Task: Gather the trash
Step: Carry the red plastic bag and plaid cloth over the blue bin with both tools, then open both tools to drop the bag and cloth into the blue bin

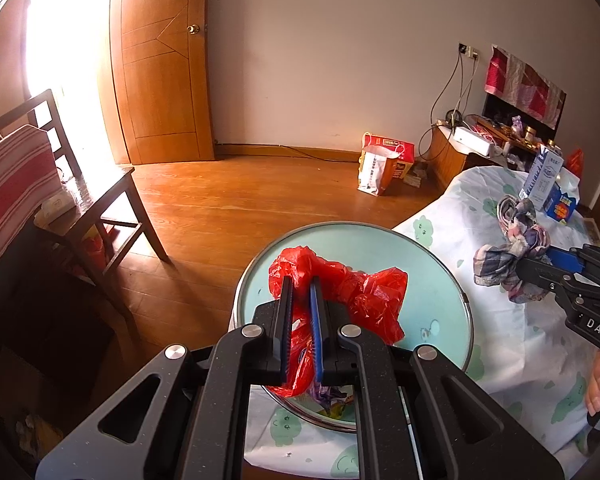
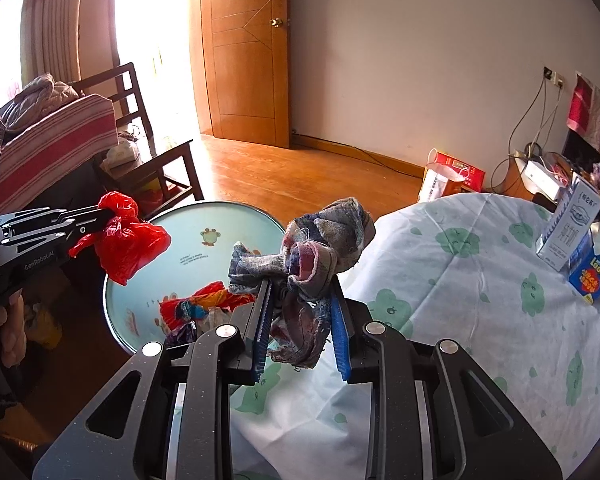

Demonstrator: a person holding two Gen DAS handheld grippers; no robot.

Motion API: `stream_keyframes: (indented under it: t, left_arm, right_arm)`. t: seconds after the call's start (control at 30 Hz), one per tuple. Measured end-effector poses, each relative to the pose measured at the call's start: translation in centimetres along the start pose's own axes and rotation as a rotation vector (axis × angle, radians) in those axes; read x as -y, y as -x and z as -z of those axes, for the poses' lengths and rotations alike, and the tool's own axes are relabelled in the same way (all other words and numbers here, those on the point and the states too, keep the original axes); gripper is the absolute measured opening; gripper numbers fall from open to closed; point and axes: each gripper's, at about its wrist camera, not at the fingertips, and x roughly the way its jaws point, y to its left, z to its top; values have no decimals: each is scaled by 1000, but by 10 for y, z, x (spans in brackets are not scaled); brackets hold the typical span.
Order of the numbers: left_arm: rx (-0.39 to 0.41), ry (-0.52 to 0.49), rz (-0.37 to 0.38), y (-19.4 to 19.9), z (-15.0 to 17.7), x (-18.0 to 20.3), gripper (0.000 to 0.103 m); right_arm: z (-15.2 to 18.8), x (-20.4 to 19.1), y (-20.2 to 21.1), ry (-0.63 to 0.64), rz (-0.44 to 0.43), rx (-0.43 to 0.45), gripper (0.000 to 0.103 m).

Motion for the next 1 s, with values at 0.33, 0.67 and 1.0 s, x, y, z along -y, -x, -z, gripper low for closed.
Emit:
stream_keyframes:
  t: [0.33,0.67,1.0]
  left_arm:
    - [1,6,0,0,0,-3,8]
    - [19,13,16,4,-2,-1,12]
    - [59,23,17,16,-2,7,65]
  right_arm:
    - [-6,-9,-4,22,-11,0,28]
    - [-19,-20,-4,56,-24,31,28]
    - [-19,-15,10,18,-24,73,54]
